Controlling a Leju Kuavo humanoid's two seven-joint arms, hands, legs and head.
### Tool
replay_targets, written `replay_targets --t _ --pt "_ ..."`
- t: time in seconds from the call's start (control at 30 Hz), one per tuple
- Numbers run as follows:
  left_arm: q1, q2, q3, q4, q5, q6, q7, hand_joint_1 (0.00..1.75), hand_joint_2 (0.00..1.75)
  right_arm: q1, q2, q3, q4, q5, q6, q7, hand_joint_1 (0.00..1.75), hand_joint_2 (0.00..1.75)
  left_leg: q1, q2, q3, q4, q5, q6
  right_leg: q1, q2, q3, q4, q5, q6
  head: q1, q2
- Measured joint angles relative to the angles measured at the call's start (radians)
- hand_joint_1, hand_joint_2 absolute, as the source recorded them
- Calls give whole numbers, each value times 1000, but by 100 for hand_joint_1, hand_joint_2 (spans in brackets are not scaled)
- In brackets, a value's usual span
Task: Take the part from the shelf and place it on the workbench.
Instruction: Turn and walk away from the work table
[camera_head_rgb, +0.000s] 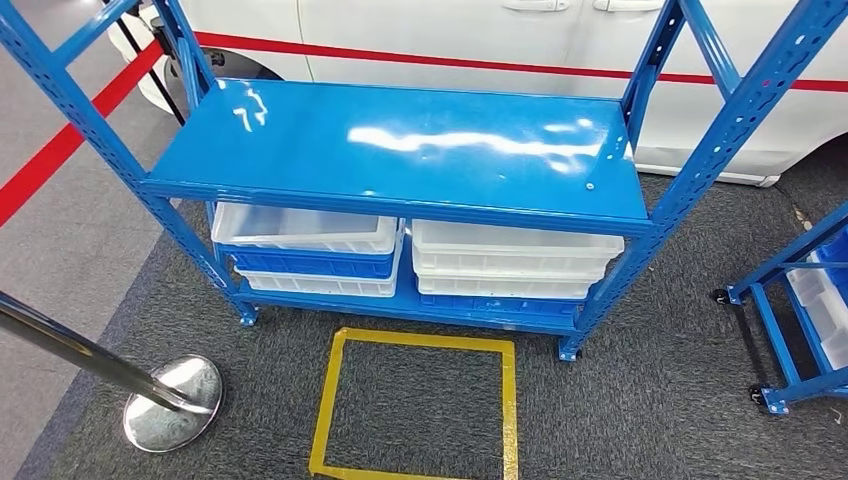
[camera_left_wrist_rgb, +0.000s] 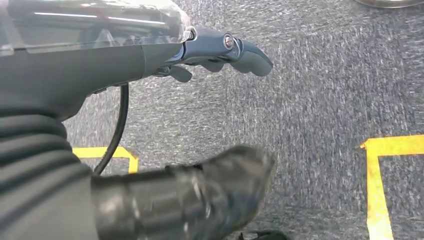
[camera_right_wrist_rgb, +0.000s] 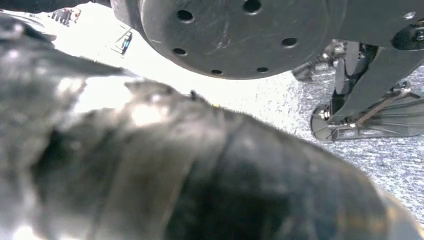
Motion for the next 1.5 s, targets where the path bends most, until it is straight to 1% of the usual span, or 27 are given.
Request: replay_targets --t 0.03,0.13,0.2,0.27,0.33,0.37,0.47,0.5,0.53,0.57,0.63,0.7,0.8,0.87,0.97,1.0,1.03,1.07,1.13,1.17,1.23,1.3,1.33,1.37,1.43,1.47,1.5 --pt "0 0 0 0 0 0 0 0 175 0 0 0 0 0 0 0 0 0 0 0 -1 -11 23 -1 0 1 3 0 -2 1 0 0" --pt "0 0 0 0 -1 0 0 0 175 0 0 -1 0 0 0 1 0 0 -1 1 76 -203 136 7 1 2 14 2 -10 8 0 0" --pt "-1 -1 0 0 -1 0 0 0 175 0 1 -1 0 0 0 1 0 87 -5 1 104 -272 158 17 4 2 15 3 -12 17 0 0" --pt "-1 -1 0 0 -4 0 0 0 175 -2 1 -1 0 -1 0 2 0 175 -7 0 104 -277 160 28 6 1 15 1 -11 26 0 0" --pt "0 -2 0 0 -6 0 0 0 175 -3 1 -1 0 0 2 4 0 175 -2 2 107 -286 166 42 5 2 9 17 -25 35 1 0" --pt "0 -3 -1 0 -6 0 1 0 175 -2 0 0 0 0 4 4 0 175 1 3 108 -291 170 49 5 2 -5 50 -47 39 2 0" --pt "0 -1 -22 -1 12 -2 8 0 175 8 -2 13 0 -13 10 6 0 175 -1 5 108 -292 170 58 0 1 -95 239 -139 49 3 0" --pt "0 1 -36 -3 27 -6 12 0 175 14 -4 24 0 -24 11 7 0 175 -1 5 108 -292 169 59 -1 1 -117 282 -148 51 3 0" --pt "0 2 -51 -6 43 -10 15 0 175 19 -7 35 0 -36 12 7 0 175 -2 5 109 -292 168 58 -2 1 -123 290 -140 52 3 0" --pt "0 4 -66 -10 63 -15 19 0 175 26 -9 48 0 -51 13 7 0 175 -2 4 112 -291 167 57 -4 1 -107 255 -110 52 3 0" --pt "0 6 -97 -20 108 -26 28 0 175 40 -15 75 1 -85 14 7 0 175 -3 1 117 -288 161 50 -4 1 -39 115 -42 48 3 0" --pt "0 11 -131 -32 156 -35 38 0 175 51 -22 108 1 -120 14 7 0 175 -6 0 118 -283 153 38 -1 2 5 20 -13 41 2 0" --pt "2 21 -185 -47 225 -50 52 0 175 65 -31 161 1 -170 11 7 0 175 -5 1 120 -282 147 21 2 4 11 6 -16 26 1 0" --pt "9 28 -222 -53 270 -61 61 0 175 71 -38 197 0 -204 9 6 0 175 -2 1 107 -244 118 9 -1 2 14 1 -15 12 1 0" --pt "29 34 -274 -55 335 -77 74 0 175 74 -49 251 -8 -253 3 4 0 175 1 2 22 -60 21 -2 0 -1 14 -1 -16 2 0 0" --pt "38 36 -290 -55 357 -82 79 0 175 75 -53 269 -14 -269 2 4 0 175 1 2 -3 -10 6 -3 1 -1 15 -1 -17 1 0 0" --pt "47 37 -307 -55 379 -87 83 0 175 74 -57 287 -21 -285 1 4 0 175 1 2 -13 6 12 -2 3 0 17 0 -18 0 0 0" --pt "56 40 -324 -55 402 -92 88 0 175 73 -60 306 -29 -301 0 3 0 175 1 2 -4 -17 39 0 4 0 19 0 -19 0 0 0" --pt "76 47 -357 -55 445 -101 96 0 175 72 -66 342 -47 -333 0 1 0 175 -1 2 55 -151 114 11 5 2 26 0 -24 2 0 0" --pt "84 50 -375 -55 468 -106 101 0 175 72 -69 361 -55 -349 0 1 0 175 -4 2 83 -214 140 18 7 2 28 1 -26 5 0 0" --pt "98 57 -412 -55 511 -116 109 0 175 71 -76 399 -70 -382 -1 -1 0 175 -10 2 106 -273 156 29 9 1 27 2 -29 14 1 0" --pt "109 62 -449 -55 555 -126 118 0 175 71 -84 437 -81 -415 -2 -1 0 175 -10 2 108 -279 159 37 9 0 28 1 -29 25 1 0" --pt "113 64 -468 -55 578 -131 123 0 175 74 -89 457 -85 -432 -2 -2 0 131 -7 3 111 -285 162 43 9 0 28 6 -35 30 1 0" --pt "116 66 -486 -56 600 -136 127 0 131 77 -93 475 -87 -449 -2 -2 0 87 -4 4 113 -290 165 50 9 1 20 26 -51 35 2 0" --pt "117 70 -522 -61 643 -145 135 0 44 89 -103 512 -90 -481 -2 -3 0 0 -2 7 115 -296 168 59 6 1 -24 124 -109 41 2 0" --pt "117 73 -539 -66 665 -150 139 0 0 97 -106 530 -91 -497 -3 -3 0 0 -2 8 115 -296 168 61 4 1 -57 191 -140 44 2 0" --pt "116 76 -557 -74 686 -155 143 0 0 107 -109 548 -90 -513 -3 -3 0 0 -2 8 115 -295 167 61 2 1 -84 246 -158 46 2 0"
